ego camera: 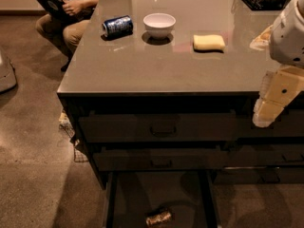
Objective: Pick orange can from bottom drawer and place on counter
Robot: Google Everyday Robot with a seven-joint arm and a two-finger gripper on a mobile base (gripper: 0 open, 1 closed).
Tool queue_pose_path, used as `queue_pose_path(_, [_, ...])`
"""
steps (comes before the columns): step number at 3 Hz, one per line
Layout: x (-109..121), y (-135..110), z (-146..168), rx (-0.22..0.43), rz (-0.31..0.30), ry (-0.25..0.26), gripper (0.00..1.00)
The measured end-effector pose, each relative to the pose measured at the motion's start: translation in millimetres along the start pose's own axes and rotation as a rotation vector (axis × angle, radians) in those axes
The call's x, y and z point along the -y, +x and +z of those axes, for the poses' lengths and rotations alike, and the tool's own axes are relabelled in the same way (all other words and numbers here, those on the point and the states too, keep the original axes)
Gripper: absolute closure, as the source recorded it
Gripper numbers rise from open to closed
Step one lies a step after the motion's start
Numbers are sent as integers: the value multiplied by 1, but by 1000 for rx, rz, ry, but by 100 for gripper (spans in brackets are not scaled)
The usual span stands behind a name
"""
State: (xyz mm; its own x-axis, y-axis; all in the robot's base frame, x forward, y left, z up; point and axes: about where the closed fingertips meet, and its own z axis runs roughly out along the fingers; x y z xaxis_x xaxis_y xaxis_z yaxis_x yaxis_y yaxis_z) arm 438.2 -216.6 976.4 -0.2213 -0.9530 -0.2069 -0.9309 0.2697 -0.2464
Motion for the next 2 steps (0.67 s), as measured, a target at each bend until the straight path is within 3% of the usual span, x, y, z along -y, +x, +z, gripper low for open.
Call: queue_pose_path(2, [3,3,5,5,24,2,0])
